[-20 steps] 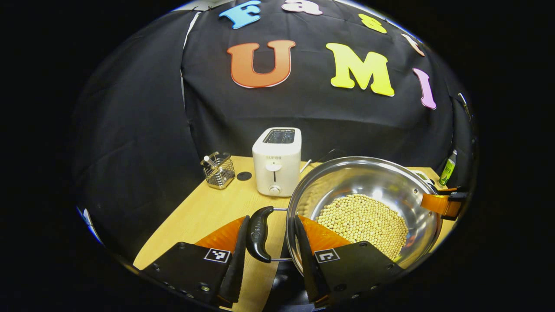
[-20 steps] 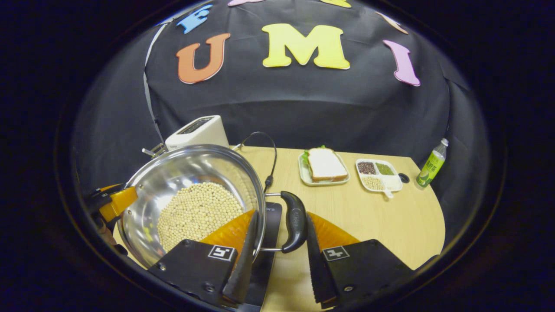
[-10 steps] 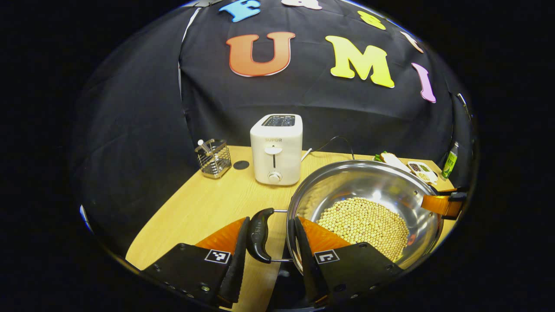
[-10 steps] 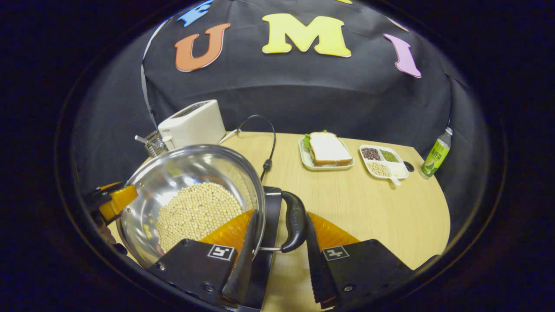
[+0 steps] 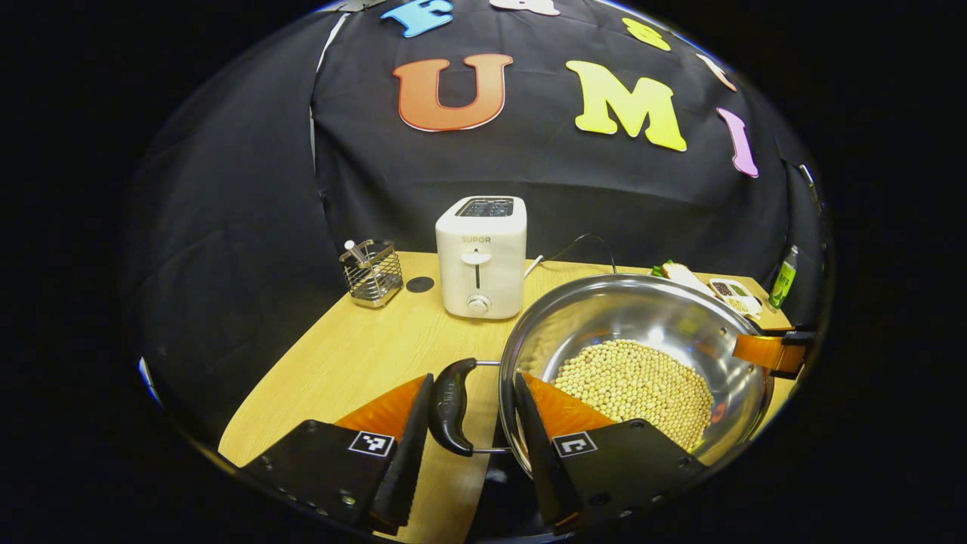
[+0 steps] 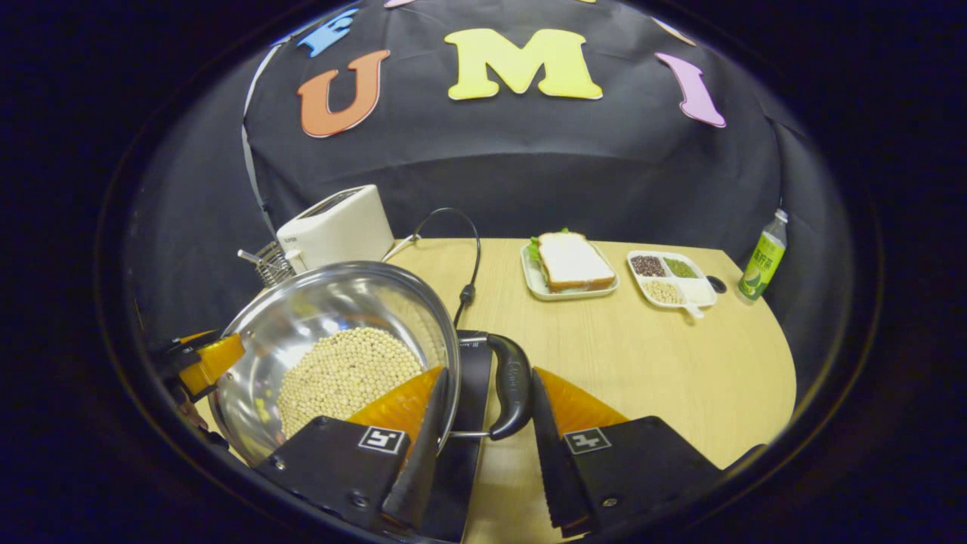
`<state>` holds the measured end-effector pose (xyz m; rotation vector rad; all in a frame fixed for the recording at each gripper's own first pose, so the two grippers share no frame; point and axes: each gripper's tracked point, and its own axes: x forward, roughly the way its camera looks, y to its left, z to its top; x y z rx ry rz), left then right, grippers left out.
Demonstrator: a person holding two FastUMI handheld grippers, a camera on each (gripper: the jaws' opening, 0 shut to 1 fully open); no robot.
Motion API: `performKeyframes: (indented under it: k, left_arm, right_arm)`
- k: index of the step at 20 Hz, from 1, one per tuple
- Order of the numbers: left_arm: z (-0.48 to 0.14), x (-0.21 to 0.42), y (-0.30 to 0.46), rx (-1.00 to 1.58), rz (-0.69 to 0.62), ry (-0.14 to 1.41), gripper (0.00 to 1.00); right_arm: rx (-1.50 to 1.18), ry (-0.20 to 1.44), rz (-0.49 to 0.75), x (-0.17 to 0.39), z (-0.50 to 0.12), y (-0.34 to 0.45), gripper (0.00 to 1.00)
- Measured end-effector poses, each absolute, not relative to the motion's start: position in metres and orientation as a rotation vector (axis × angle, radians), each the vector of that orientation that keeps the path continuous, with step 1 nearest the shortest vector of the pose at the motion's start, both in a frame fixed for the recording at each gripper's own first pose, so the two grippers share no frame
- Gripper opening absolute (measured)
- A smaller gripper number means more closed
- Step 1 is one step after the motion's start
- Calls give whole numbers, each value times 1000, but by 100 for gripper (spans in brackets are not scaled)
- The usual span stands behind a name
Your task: First push the handle of the pot to place it horizontally, then grasp the pot with both hands and set it on the induction cooktop.
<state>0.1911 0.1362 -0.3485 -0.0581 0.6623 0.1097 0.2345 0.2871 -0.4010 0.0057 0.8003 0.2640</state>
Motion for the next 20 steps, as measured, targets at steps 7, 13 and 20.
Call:
performKeyframes:
  k: [7,13,20]
  left_arm:
    - [-309,182,141,-56,169,568,98]
    - [-265,153,112,-54,125,476,98]
    - [-229,100,57,-36,74,394,98]
  right_arm:
    - [127,657,321,233,-371,265,84]
    - [146,604,266,196,-335,219,93]
    - [134,527,234,134,-297,161,94]
